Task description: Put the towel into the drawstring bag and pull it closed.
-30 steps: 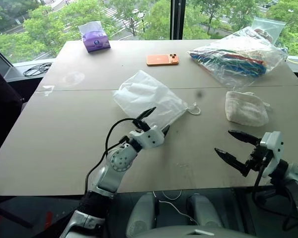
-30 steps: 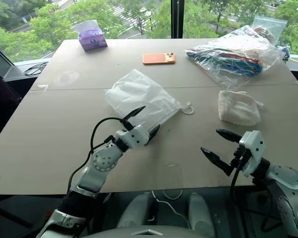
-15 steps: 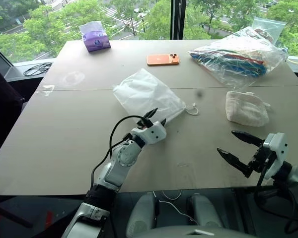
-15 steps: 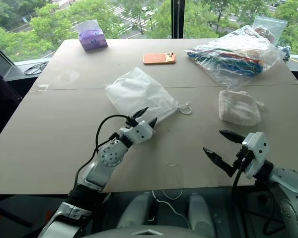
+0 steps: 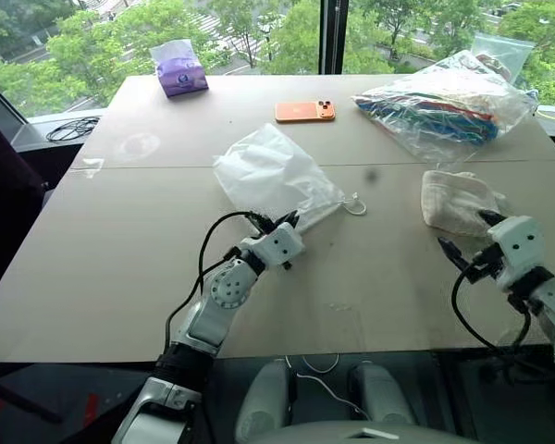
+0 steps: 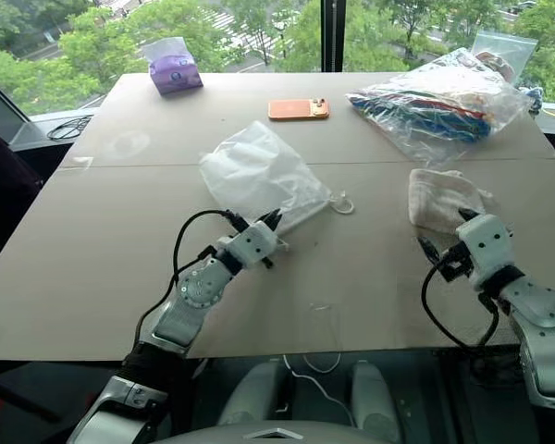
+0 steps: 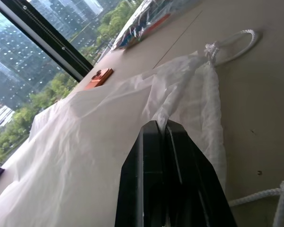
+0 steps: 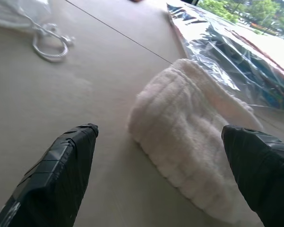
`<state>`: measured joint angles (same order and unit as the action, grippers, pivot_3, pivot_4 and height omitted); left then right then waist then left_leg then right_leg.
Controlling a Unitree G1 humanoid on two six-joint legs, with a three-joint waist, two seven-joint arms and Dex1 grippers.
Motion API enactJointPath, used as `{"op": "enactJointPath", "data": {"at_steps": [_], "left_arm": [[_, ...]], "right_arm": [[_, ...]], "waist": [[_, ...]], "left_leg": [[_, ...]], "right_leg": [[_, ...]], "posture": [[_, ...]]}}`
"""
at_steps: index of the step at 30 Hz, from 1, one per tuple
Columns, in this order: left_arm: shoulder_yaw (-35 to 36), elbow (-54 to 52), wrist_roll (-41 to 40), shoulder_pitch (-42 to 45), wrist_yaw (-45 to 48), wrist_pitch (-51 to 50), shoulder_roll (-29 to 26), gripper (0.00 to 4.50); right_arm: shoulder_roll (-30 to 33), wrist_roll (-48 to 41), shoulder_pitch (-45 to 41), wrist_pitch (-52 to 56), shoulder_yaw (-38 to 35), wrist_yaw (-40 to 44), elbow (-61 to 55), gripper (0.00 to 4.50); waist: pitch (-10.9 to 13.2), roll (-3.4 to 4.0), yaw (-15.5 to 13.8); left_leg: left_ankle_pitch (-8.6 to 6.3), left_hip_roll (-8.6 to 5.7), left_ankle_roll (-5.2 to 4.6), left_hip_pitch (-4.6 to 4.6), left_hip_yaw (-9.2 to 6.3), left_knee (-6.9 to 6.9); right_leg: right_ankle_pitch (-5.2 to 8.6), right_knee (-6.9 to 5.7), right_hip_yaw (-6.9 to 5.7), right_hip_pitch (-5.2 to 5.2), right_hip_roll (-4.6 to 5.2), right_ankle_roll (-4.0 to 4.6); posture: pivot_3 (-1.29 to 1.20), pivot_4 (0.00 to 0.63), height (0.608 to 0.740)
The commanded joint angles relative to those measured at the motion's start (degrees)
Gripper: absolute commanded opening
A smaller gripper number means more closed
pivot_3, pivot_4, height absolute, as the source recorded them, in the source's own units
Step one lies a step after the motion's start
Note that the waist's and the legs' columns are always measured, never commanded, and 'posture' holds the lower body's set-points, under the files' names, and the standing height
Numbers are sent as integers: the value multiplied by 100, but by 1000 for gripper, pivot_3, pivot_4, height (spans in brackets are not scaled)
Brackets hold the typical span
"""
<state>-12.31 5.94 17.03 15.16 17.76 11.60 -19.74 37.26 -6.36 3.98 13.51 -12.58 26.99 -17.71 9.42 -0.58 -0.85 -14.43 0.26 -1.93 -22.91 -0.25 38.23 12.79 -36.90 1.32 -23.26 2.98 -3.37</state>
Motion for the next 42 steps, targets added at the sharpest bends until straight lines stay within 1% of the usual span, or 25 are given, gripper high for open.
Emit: {"op": "enactJointPath", "data": {"at_steps": [1,5,8,13,17,19,22,25,28,29,30,31,32,36,38,40,42], "left_arm": [[235,-179,-346,236,258,-355,-47,23],[682,-431,-972,403,354,-1401,184,23],[862,-587,-1215,575,474,-1915,184,23],[1155,-375,-1459,965,506,-2169,60,23],[1303,-153,-1490,1105,492,-2097,-154,23],[1328,-140,-1540,1119,553,-2078,-201,23],[1307,-133,-1661,1139,739,-2031,-263,23],[1295,-204,-1914,1144,1098,-2029,-309,23],[1363,-232,-2162,1197,1358,-2091,-348,23],[1388,-233,-2241,1220,1425,-2133,-362,0],[1402,-233,-2289,1233,1467,-2159,-372,0],[1404,-225,-2324,1247,1518,-2158,-401,0],[1403,-218,-2359,1257,1560,-2160,-431,0],[1389,-219,-2507,1301,1686,-2295,-473,0],[1436,-298,-2664,1332,1677,-2454,-415,0],[1603,-413,-2989,1412,1578,-2805,-263,0],[1690,-495,-3185,1487,1496,-3142,-168,0]], "right_arm": [[369,490,-222,-122,225,118,283,4500],[558,804,-672,-569,628,336,903,4500],[671,1214,-1117,-953,1004,374,1561,4500],[876,2190,-2367,-1978,1657,-46,3461,4500],[802,2724,-3441,-2617,2110,-368,5084,4500],[611,2706,-3876,-2852,2244,-293,5825,4500],[349,2674,-4454,-3153,2410,-11,6797,4500],[7,2286,-4907,-3018,2277,736,7572,4500],[-328,1663,-5238,-2483,1839,1544,8120,4500],[-395,1537,-5323,-2333,1725,1681,8257,3919],[-427,1483,-5377,-2253,1663,1753,8343,3711],[-471,1390,-5430,-2121,1578,1873,8430,3301],[-510,1283,-5478,-1980,1480,1976,8494,2723],[-620,813,-5642,-1276,1027,2205,8668,913],[-650,527,-5677,-1023,778,2304,8542,20],[-713,90,-5627,-561,549,2688,7954,20],[-808,-403,-5383,202,417,2954,6819,20]], "waist": [[0,0,7],[1,-1,45],[3,-3,81],[7,-8,154],[9,-11,187],[9,-13,190],[6,-36,205],[2,-70,325],[7,-87,367],[7,-88,370],[7,-88,383],[7,-88,412],[7,-88,429],[7,-87,484],[7,-87,479],[8,-86,481],[12,-80,478]], "left_leg": [[0,-2,0,0,-1,-1],[0,-6,-1,0,-2,0],[0,-8,-1,1,-3,4],[1,-11,-1,5,2,8],[1,-14,0,15,3,6],[1,-13,0,16,1,3],[1,-7,0,16,3,5],[1,1,0,35,5,9],[0,5,-1,87,12,1],[0,11,-1,102,11,-6],[0,13,-1,104,9,-9],[0,16,-1,106,7,-13],[0,19,-1,108,6,-19],[0,21,0,109,11,-24],[0,20,0,107,10,-25],[0,20,0,99,10,-25],[0,20,0,86,12,-26]], "right_leg": [[0,0,0,0,0,0],[0,1,5,0,-1,-1],[0,0,5,1,-4,-2],[-2,0,11,5,-6,-2],[-2,-1,14,11,-7,0],[-2,-1,13,10,-7,0],[-3,2,17,13,-6,0],[-9,4,21,32,-5,1],[-14,8,25,80,-6,3],[-13,8,25,91,-8,4],[-13,8,23,92,-10,4],[-13,7,23,92,-13,5],[-13,7,23,91,-14,5],[-14,7,28,88,-12,5],[-14,7,26,86,-9,5],[-14,8,27,79,-6,5],[-15,7,29,61,-5,4]], "posture": [[0,150,740],[0,150,740],[0,150,740],[0,150,740],[0,150,740],[0,150,740],[0,150,740],[0,150,740],[0,150,740],[0,150,740],[0,150,740],[0,150,740],[0,150,740],[0,150,740],[0,150,740],[0,150,740],[0,150,740]]}}
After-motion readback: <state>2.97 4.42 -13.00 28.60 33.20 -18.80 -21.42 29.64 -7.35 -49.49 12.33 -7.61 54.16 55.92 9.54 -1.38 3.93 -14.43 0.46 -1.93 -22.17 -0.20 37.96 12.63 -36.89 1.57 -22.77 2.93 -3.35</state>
